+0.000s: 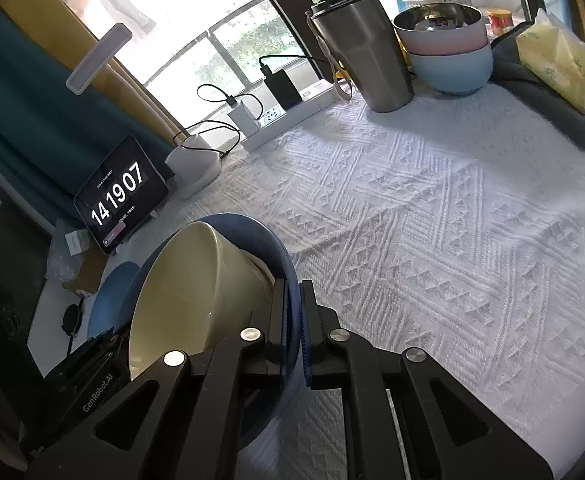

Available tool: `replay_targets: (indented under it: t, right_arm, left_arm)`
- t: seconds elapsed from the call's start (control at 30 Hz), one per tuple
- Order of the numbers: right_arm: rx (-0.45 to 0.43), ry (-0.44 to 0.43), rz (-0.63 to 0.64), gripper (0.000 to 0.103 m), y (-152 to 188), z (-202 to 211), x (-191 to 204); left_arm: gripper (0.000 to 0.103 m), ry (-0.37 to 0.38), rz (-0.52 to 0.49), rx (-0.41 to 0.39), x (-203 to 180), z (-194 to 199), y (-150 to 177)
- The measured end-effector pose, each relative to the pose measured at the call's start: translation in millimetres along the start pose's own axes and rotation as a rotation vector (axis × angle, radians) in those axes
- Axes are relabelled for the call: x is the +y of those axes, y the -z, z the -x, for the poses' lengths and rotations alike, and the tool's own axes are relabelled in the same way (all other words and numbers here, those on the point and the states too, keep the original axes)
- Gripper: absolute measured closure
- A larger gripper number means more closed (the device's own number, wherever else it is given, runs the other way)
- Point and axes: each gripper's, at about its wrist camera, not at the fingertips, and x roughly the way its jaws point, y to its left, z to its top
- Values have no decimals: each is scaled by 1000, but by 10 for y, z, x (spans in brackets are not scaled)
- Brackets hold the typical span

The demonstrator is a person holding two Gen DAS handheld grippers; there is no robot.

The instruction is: Organize plates and bowls

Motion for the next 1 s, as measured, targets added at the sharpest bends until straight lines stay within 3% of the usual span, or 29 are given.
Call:
replay_targets:
  t: [1.0]
  right_arm:
    - [-40, 10, 38, 94, -104, 211, 283]
  left_arm:
    - [95, 44, 22, -43, 134, 279, -154]
